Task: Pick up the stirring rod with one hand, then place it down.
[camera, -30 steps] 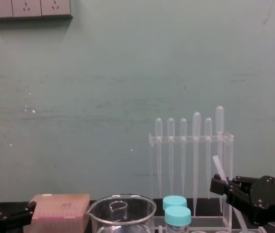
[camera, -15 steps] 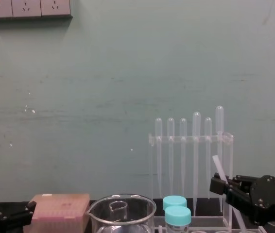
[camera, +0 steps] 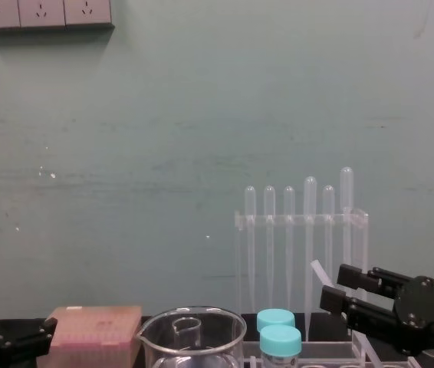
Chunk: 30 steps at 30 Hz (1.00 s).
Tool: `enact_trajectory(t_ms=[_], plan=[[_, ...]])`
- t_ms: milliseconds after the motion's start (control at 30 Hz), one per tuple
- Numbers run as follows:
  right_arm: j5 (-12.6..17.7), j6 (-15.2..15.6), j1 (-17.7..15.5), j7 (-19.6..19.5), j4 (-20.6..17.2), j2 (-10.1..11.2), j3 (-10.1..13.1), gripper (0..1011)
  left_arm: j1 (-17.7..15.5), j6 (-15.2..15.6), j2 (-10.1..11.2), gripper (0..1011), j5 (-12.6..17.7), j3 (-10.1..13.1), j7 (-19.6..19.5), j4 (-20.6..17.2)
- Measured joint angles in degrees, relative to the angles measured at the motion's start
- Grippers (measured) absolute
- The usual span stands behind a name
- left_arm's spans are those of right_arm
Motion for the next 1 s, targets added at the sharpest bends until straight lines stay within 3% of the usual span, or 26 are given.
enact_trajectory(t_ms=[67,500,767,1000], plan=[[0.0,-0.02,0.0,0.02,0.0,0.0,0.0,651,0.0,0.0,0.0,1000,0.0,0.0,0.0,0.0],[0.0,-0.03,0.0,0.02,0.0,0.0,0.0,1000,0.0,0.0,0.0,1000,0.0,0.0,0.0,0.0],[-1.62,-2.51,0.17,-2.08,-2.5,0.36,0.98,1000,0.0,0.0,0.0,1000,0.0,0.0,0.0,0.0],[-3.36,-5.49,0.57,-7.82,-5.34,0.6,5.04,1000,0.0,0.0,0.0,1000,0.0,0.0,0.0,0.0]])
